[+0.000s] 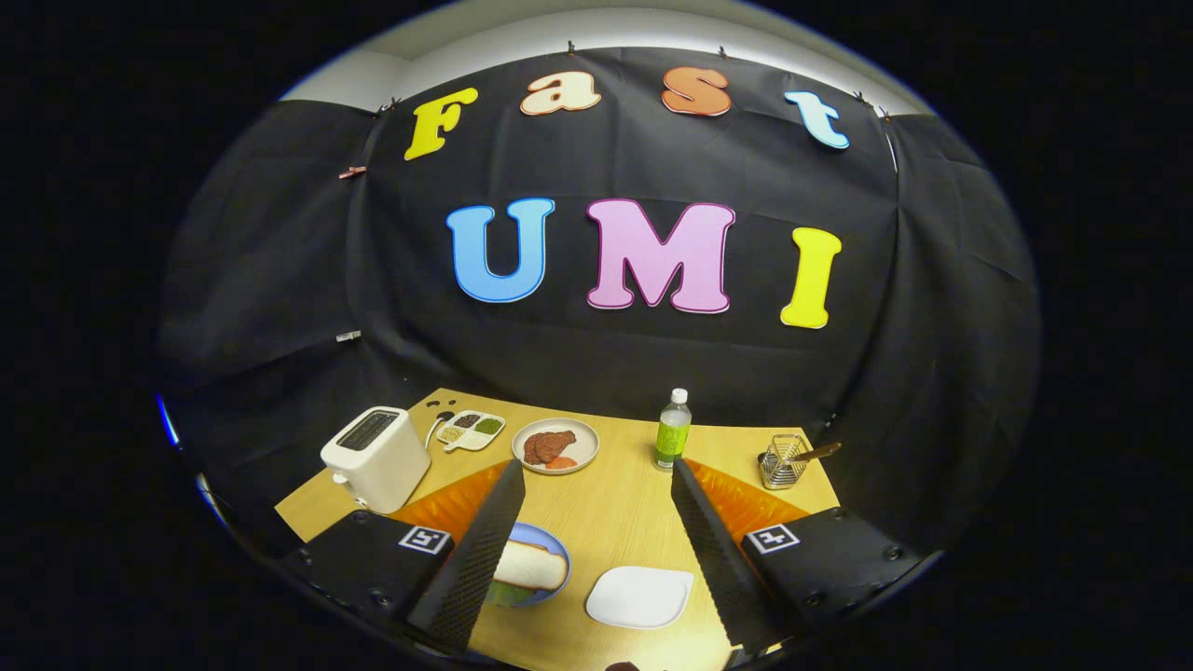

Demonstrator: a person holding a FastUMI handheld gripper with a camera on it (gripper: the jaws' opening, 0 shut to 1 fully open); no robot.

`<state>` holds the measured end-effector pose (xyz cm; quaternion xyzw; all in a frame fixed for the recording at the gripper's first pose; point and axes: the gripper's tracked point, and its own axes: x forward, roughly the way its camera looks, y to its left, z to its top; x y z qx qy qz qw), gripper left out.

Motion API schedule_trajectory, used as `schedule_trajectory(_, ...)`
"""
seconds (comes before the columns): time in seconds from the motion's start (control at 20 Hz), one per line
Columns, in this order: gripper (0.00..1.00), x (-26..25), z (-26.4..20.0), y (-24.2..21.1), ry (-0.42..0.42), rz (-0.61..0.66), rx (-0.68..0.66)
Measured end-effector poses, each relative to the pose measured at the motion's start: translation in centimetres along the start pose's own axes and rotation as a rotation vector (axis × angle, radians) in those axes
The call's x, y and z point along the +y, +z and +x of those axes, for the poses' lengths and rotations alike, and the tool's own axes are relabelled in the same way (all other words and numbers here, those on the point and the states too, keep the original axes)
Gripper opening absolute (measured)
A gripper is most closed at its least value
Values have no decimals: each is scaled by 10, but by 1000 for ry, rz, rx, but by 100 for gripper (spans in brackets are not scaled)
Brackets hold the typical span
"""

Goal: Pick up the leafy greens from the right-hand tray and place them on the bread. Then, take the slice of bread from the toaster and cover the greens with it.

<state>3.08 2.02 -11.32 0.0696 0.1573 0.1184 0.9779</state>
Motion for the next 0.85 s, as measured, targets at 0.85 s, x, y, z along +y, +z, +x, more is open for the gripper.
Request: schedule_trajectory(0.85, 99, -31, 5, 4, 18, -30, -15)
